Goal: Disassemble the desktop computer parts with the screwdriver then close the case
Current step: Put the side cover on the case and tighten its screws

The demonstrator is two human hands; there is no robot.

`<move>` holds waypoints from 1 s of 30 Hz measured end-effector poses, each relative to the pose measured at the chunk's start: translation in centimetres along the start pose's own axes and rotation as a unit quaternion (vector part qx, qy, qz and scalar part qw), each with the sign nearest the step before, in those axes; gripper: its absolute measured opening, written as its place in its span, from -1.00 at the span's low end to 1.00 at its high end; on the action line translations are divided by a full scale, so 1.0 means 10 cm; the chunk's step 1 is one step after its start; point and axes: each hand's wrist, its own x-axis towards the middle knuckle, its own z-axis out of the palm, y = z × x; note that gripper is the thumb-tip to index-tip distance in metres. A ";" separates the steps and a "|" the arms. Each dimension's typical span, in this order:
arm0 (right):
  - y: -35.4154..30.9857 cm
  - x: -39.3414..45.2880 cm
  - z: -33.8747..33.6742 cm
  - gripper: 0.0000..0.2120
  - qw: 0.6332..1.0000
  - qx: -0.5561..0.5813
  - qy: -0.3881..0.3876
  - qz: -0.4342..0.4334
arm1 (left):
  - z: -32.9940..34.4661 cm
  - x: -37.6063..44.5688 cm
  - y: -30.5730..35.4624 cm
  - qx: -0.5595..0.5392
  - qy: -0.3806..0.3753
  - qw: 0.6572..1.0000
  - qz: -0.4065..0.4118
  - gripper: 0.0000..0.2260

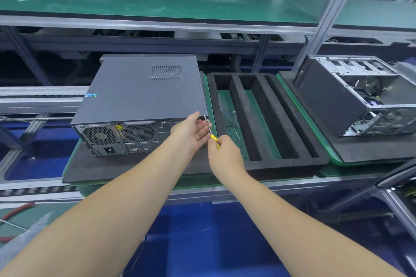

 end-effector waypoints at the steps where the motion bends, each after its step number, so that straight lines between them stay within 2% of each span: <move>1: 0.02 -0.01 -0.02 -0.75 1.000 -0.009 -0.008 -0.007 | 0.02 0.01 0.00 0.009 0.008 1.000 0.000 -0.77; 12: 0.17 0.24 -0.33 -0.80 0.984 -0.107 -0.081 -0.116 | 0.20 0.06 0.04 0.053 0.074 0.996 0.008 -0.83; 18: 0.28 0.67 -0.64 -0.83 0.944 -0.167 -0.181 -0.218 | 0.42 0.03 -0.03 0.028 0.108 0.994 -0.002 -0.83; 23: 0.44 0.97 -0.87 -0.93 0.897 -0.182 -0.266 -0.303 | 0.72 0.04 -0.22 -0.040 0.171 0.983 0.055 -0.87; 26: 0.60 1.15 -1.03 -0.81 0.886 -0.185 -0.280 -0.319 | 0.87 0.02 -0.41 -0.083 0.271 0.949 0.137 -0.90; 28: 0.75 1.32 -1.14 -0.78 0.900 -0.182 -0.261 -0.297 | 0.95 0.05 -0.68 0.018 0.357 0.909 0.213 -0.86; 29: 0.82 1.43 -1.19 -0.78 0.913 -0.180 -0.243 -0.272 | 1.01 0.08 -0.83 0.115 0.370 0.889 0.244 -0.86; 30: 0.90 1.55 -1.22 -0.78 0.928 -0.177 -0.224 -0.239 | 1.08 0.12 -0.98 0.218 0.352 0.872 0.262 -0.87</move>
